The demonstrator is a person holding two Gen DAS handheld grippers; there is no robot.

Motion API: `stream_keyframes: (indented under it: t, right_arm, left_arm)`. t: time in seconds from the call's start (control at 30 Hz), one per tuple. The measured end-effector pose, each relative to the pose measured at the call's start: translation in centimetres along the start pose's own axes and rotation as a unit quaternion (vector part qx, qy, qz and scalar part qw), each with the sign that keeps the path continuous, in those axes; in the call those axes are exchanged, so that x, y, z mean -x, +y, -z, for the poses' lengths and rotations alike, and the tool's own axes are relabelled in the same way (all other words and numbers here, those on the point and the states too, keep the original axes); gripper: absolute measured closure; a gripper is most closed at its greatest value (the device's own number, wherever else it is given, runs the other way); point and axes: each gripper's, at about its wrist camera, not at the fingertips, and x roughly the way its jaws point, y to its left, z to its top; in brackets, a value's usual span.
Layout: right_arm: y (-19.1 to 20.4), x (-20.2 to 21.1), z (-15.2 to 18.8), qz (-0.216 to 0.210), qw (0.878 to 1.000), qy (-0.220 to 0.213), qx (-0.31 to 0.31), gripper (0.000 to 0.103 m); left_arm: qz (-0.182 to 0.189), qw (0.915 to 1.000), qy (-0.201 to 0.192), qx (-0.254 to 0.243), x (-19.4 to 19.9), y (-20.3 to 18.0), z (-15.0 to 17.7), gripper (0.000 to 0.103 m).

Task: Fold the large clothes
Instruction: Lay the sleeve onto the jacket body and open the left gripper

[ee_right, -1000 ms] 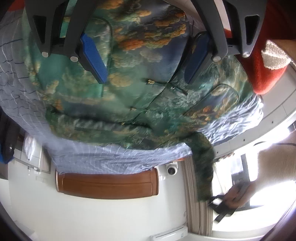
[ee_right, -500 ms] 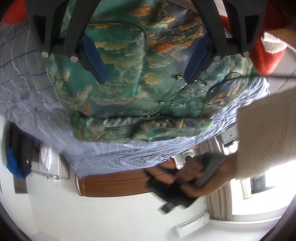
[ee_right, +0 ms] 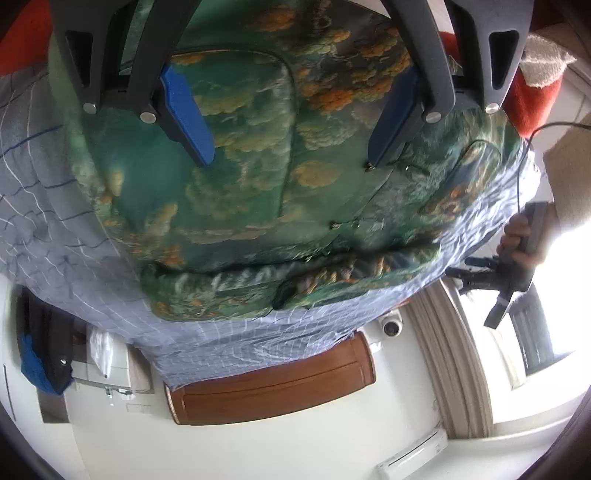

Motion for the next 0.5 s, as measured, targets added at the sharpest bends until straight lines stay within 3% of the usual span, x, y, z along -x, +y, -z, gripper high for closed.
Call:
stream_keyframes:
  t: [0.17, 0.27, 0.3, 0.37, 0.4, 0.5]
  right_arm:
    - [2.0, -0.3, 0.4, 0.003, 0.999, 0.005, 0.039, 0.018]
    - [2.7, -0.6, 0.7, 0.002, 0.998, 0.011, 0.057, 0.018]
    - [2.8, -0.6, 0.8, 0.001, 0.998, 0.013, 0.059, 0.018]
    - [2.7, -0.9, 0.9, 0.0, 0.998, 0.017, 0.059, 0.018]
    - [2.6, -1.0, 0.9, -0.001, 0.998, 0.02, 0.057, 0.018]
    - [2.2, -0.7, 0.8, -0.001, 0.999, 0.018, 0.05, 0.018]
  left_arm:
    - [-0.004, 0.9994, -0.026, 0.023, -0.9, -1.3, -0.2, 0.021]
    - [-0.057, 0.9959, -0.042, 0.056, -2.9, -1.0, -1.6, 0.021]
    - [-0.094, 0.9939, -0.031, 0.049, -4.4, -1.3, -1.7, 0.019]
    - [-0.127, 0.9913, 0.014, 0.029, -7.1, -1.6, -1.6, 0.017]
    - [-0.133, 0.9904, 0.027, 0.024, -7.9, -1.7, -1.4, 0.017]
    - [-0.118, 0.9925, 0.002, 0.034, -5.9, -2.2, -1.0, 0.017]
